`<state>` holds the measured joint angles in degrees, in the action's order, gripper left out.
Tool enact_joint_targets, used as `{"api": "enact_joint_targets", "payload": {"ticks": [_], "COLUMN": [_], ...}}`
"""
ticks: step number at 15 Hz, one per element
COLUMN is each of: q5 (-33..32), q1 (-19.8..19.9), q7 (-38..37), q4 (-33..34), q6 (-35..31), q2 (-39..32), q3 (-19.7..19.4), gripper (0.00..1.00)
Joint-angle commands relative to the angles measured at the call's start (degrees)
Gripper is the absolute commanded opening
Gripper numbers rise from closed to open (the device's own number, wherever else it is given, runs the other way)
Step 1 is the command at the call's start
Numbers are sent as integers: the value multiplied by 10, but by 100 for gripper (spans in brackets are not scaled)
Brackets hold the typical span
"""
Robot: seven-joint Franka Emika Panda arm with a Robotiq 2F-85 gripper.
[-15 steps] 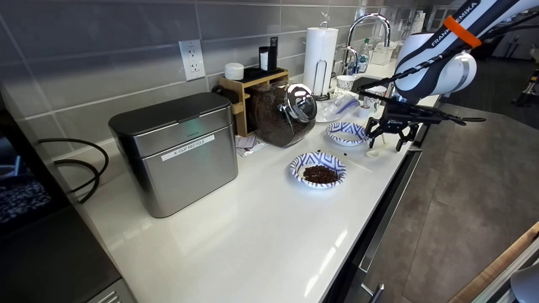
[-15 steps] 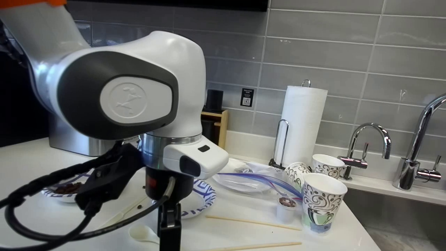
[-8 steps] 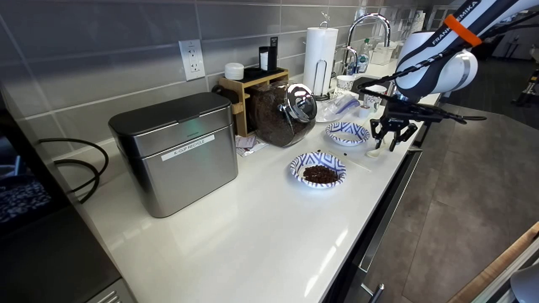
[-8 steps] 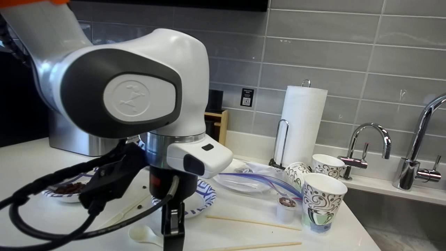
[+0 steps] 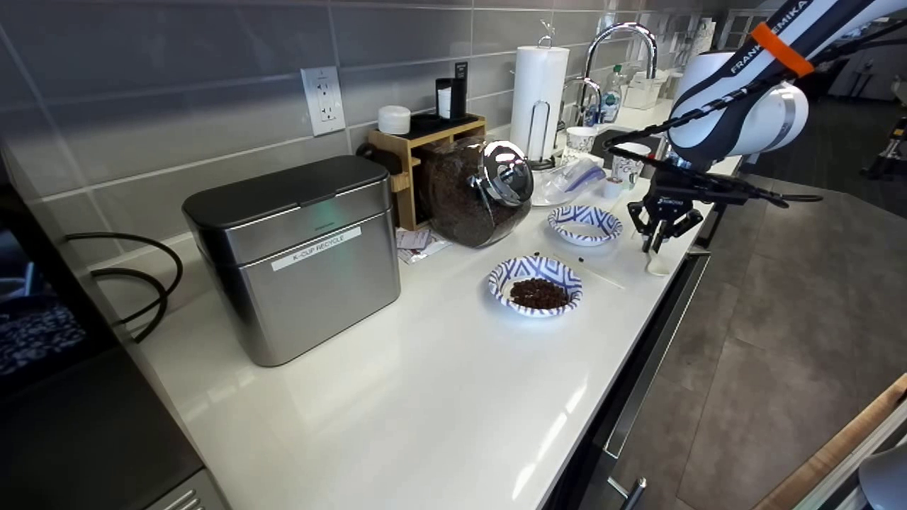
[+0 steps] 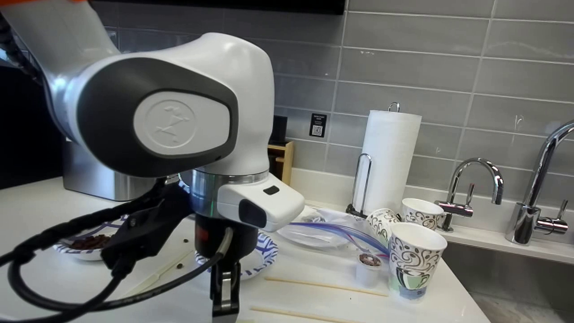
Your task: Use the plastic spoon to put some of the contents of the plate on the left to the plate on the right
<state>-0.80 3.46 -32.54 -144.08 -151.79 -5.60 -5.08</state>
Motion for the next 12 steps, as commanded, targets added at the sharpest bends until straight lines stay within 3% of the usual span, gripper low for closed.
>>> {"api": "enact_joint_targets", "payload": {"ticks": [1, 5, 12], "q5": [19, 66, 142], "q1": [-6, -1, -3], "q7": [-5, 19, 25], "q4": [4, 0, -12], "q6": [20, 44, 162], "q2": [0, 20, 112], "q3": [-3, 2, 14], "gripper": [3, 3, 3]}}
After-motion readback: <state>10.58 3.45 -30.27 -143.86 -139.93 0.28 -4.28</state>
